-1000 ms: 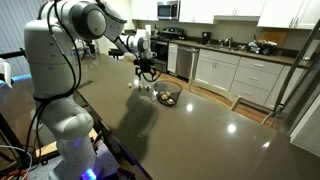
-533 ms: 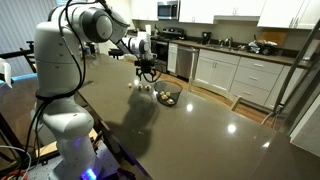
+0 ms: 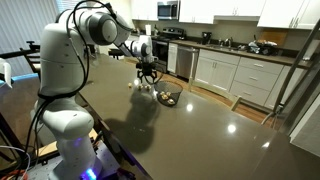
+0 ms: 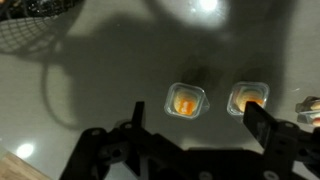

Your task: Put a small packet inside the basket

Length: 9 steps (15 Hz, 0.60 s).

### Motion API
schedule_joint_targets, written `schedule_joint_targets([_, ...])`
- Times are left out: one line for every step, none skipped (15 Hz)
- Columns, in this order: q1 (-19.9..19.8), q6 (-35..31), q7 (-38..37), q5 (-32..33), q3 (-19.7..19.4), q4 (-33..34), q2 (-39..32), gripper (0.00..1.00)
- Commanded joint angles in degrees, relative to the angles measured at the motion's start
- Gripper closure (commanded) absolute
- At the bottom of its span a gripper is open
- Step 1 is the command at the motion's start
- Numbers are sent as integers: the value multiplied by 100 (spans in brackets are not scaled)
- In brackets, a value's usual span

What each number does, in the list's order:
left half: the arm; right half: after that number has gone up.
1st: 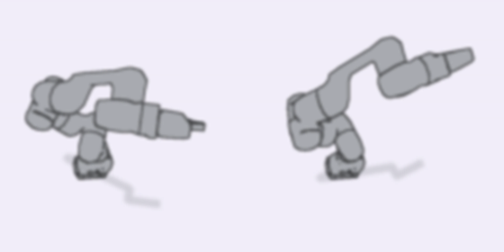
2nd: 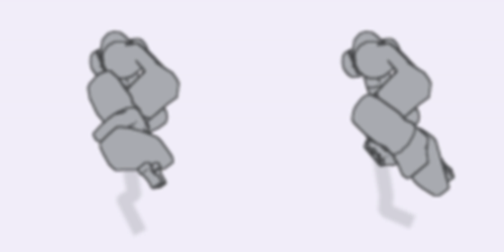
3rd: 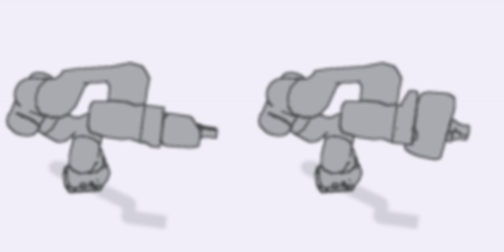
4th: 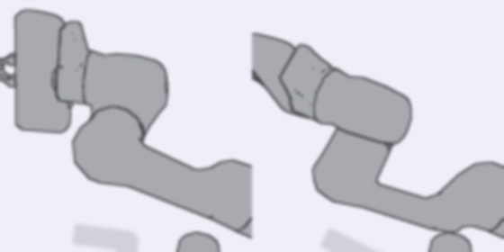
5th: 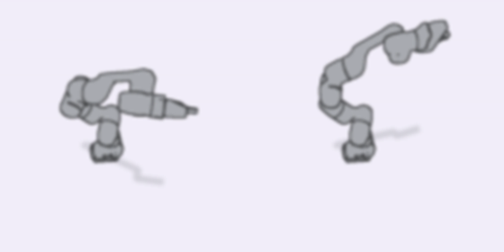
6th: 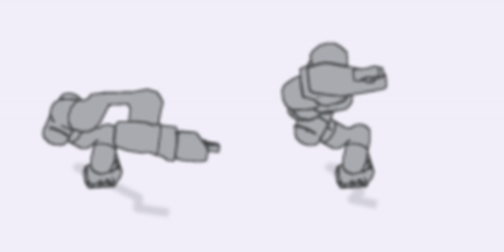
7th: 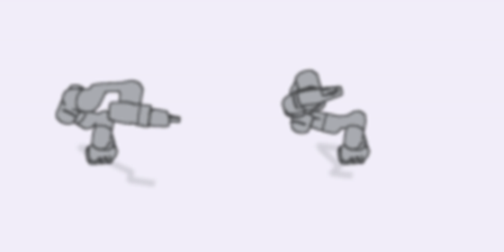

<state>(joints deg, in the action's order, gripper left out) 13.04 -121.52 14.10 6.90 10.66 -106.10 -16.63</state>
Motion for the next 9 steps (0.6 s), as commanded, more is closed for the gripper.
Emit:
schedule_joint_targets([-13,-85,-168,156,-27,114,-185,0])
schedule_joint_targets([-16,-78,-167,147,-34,108,-202,0])
schedule_joint_targets([-20,-95,-166,148,-42,102,-223,0])
schedule_joint_targets([-23,-85,-162,130,-43,106,-240,0])
schedule_joint_targets([-26,-95,-159,122,-47,98,-253,0])
schedule_joint_targets([-34,-88,-147,94,-44,108,-276,0])
schedule_joint_targets([-46,-58,-119,44,-33,117,-285,0])
schedule_joint_targets([-53,-52,-105,24,-29,125,-302,0])
schedule_joint_targets([-55,-40,-101,15,-26,128,-305,0])
